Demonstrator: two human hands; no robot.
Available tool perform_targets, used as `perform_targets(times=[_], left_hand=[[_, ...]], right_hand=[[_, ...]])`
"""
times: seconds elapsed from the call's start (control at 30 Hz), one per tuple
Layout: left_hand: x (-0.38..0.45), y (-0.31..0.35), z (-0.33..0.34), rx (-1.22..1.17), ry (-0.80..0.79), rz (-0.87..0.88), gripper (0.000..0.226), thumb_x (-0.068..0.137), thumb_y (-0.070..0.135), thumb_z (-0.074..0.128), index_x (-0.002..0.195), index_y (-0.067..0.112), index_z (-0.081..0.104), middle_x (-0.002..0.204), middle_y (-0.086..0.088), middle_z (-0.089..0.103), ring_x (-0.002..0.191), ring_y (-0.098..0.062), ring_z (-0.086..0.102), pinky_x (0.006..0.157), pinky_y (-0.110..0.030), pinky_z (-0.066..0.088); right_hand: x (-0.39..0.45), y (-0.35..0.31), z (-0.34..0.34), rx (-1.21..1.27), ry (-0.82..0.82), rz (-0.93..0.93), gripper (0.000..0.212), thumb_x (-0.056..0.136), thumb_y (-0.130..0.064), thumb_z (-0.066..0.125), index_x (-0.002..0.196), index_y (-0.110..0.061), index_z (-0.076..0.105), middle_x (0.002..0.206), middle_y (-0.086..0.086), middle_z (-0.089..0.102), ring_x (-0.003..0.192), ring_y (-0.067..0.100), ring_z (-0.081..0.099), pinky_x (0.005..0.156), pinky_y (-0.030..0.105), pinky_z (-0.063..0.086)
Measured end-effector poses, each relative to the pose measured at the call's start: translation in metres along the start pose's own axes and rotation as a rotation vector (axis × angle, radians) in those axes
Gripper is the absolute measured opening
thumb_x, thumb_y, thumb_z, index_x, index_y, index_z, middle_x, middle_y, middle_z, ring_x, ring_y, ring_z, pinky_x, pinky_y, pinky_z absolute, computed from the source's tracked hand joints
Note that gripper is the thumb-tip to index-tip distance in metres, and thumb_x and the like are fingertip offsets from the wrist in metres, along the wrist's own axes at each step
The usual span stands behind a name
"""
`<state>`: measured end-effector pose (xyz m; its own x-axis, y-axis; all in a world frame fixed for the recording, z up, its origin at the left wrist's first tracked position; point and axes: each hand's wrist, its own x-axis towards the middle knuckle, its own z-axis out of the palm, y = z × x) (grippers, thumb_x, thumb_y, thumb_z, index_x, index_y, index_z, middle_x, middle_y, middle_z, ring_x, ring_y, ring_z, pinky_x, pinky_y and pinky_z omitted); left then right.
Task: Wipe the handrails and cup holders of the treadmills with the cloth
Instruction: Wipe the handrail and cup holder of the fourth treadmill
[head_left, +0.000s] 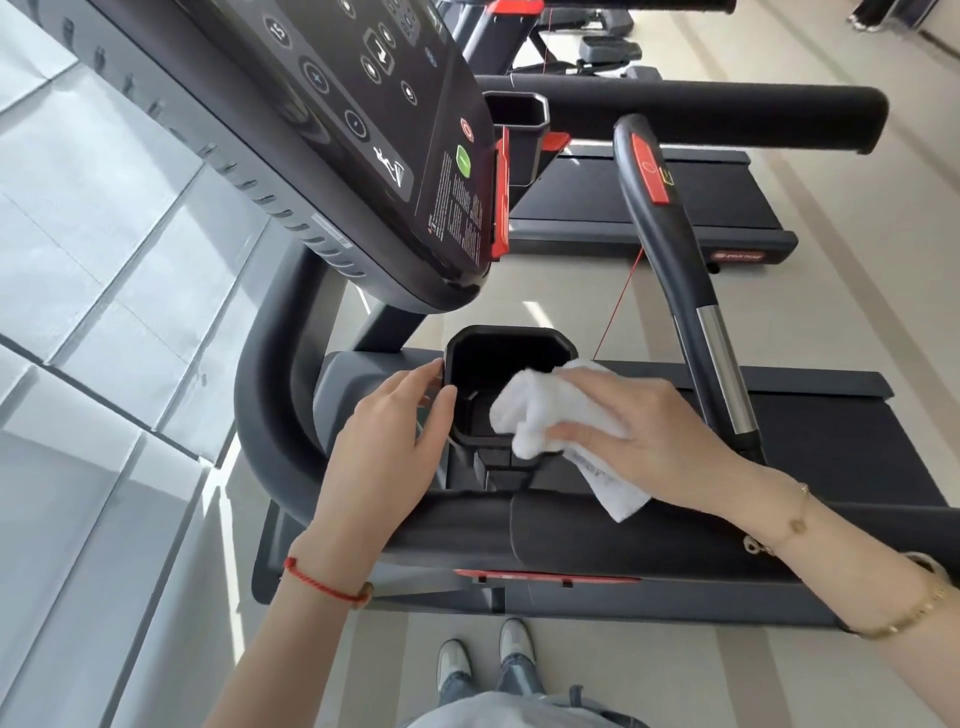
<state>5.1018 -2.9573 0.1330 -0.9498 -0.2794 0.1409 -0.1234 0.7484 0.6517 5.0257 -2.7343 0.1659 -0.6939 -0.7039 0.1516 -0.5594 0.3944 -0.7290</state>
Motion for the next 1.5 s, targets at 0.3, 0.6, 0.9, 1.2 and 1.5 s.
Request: perform_targets(times=[0.3, 0.6, 0.9, 1.2, 1.5], left_hand=[[0.015, 0.006, 0.009, 0.054, 0.034, -0.002, 0.034, 0.094, 0.041, 0.050, 0.121, 0.022, 0.060, 0.106, 0.004, 0.064, 0.094, -0.017, 0.062, 0.076, -0.038, 0.052], [0.014, -0.001, 0.013, 0.031, 0.044, -0.007, 0.044, 0.095, 0.039, 0.054, 0.136, 0.022, 0.054, 0.114, 0.005, 0.065, 0.101, -0.014, 0.061, 0.081, -0.028, 0.049], [0.015, -0.003, 0.014, 0.031, 0.054, 0.018, 0.042, 0.094, 0.036, 0.056, 0.133, 0.021, 0.056, 0.105, 0.007, 0.065, 0.090, -0.006, 0.058, 0.076, -0.018, 0.042], [0.016, -0.002, 0.014, 0.023, 0.059, 0.029, 0.041, 0.095, 0.035, 0.055, 0.132, 0.018, 0.057, 0.110, 0.004, 0.066, 0.095, -0.013, 0.062, 0.078, -0.022, 0.046], [0.017, -0.004, 0.013, 0.011, 0.039, 0.044, 0.044, 0.095, 0.036, 0.053, 0.135, 0.018, 0.056, 0.107, 0.002, 0.066, 0.096, -0.015, 0.062, 0.083, -0.032, 0.053]], right_hand=[[0.085, 0.003, 0.029, -0.355, -0.025, -0.121, 0.045, 0.097, -0.033, 0.054, 0.137, -0.015, 0.045, 0.128, -0.001, 0.056, 0.115, 0.018, 0.048, 0.089, 0.020, 0.031], [0.069, 0.044, -0.003, -0.386, -0.179, 0.114, 0.054, 0.098, -0.049, 0.039, 0.145, -0.026, 0.025, 0.143, -0.007, 0.039, 0.110, 0.014, 0.049, 0.083, 0.031, 0.037], [0.096, 0.038, 0.020, -0.509, -0.126, -0.008, 0.034, 0.100, -0.038, 0.043, 0.129, -0.020, 0.043, 0.119, -0.002, 0.054, 0.099, 0.018, 0.050, 0.069, 0.030, 0.027], [0.104, 0.029, 0.020, -0.525, -0.195, -0.022, 0.039, 0.101, -0.033, 0.043, 0.137, -0.018, 0.039, 0.132, 0.001, 0.051, 0.114, 0.023, 0.049, 0.083, 0.033, 0.037], [0.060, 0.034, 0.016, -0.171, -0.033, 0.290, 0.050, 0.100, -0.033, 0.045, 0.145, -0.018, 0.026, 0.136, 0.003, 0.041, 0.118, 0.019, 0.045, 0.087, 0.028, 0.032]])
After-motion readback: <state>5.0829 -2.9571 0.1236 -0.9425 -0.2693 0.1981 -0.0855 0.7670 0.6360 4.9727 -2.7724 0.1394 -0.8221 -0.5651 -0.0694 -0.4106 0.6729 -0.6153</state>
